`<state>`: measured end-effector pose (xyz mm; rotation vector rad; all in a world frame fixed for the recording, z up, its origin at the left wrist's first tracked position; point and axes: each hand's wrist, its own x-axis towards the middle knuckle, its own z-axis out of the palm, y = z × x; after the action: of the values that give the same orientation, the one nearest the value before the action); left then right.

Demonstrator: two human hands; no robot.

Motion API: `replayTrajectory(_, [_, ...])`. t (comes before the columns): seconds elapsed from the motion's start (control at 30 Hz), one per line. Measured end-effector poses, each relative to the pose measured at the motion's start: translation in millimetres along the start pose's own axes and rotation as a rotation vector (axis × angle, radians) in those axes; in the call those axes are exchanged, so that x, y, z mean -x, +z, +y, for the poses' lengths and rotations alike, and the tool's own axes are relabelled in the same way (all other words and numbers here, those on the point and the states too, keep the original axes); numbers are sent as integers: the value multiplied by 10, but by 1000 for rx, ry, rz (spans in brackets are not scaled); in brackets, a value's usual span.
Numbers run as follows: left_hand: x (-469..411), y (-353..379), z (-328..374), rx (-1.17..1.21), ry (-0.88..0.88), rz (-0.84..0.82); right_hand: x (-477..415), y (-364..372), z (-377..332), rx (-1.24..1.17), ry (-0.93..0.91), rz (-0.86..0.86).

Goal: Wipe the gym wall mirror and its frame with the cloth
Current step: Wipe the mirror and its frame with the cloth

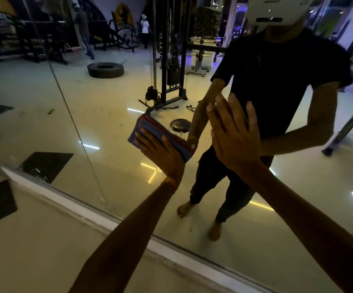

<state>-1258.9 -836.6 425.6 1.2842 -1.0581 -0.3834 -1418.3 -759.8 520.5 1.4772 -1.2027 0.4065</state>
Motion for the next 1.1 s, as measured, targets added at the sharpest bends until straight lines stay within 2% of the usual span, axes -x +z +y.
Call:
replayTrajectory(0.07, [-45, 88, 369, 34, -35, 24, 15, -12, 38, -18, -11, 0])
replayTrajectory(0.17, [-60, 174, 558, 41, 34, 22, 25, -4, 65, -48, -16, -27])
replayTrajectory(0.23, [-56, 119, 216, 44, 11, 28, 36, 12, 40, -63, -11, -32])
replayTrajectory(0.33, [-126, -55, -540, 137, -223, 54, 45, 30, 1, -111, 8, 15])
replayTrajectory(0.4, [-87, -112, -603, 150, -303, 57, 37, 49, 5, -95, -2, 48])
replayTrajectory(0.43, [-28, -85, -480, 164, -284, 49, 31, 54, 8, -86, -3, 59])
replayTrajectory(0.5, [163, 61, -93, 150, -128, 2, 43, 53, 17, -96, 4, 67])
replayTrajectory(0.6, [359, 244, 260, 35, 31, -36, 82, 67, 35, -125, 14, 74])
replayTrajectory(0.73, [168, 107, -344, -62, 177, 0, 195, 58, 59, -134, 18, 72])
replayTrajectory(0.83, [56, -1, -663, -34, 68, 10, 242, 27, 106, -112, -10, 73])
replayTrajectory(0.9, [147, 36, -479, -9, 34, 37, 277, 4, 150, -107, -18, 69])
replayTrajectory(1.03, [459, 230, 9, -123, 417, -77, 321, 13, 166, -120, -4, 74])
replayTrajectory(1.1, [396, 232, -36, -138, 428, -41, 318, 21, 157, -107, 2, 74])
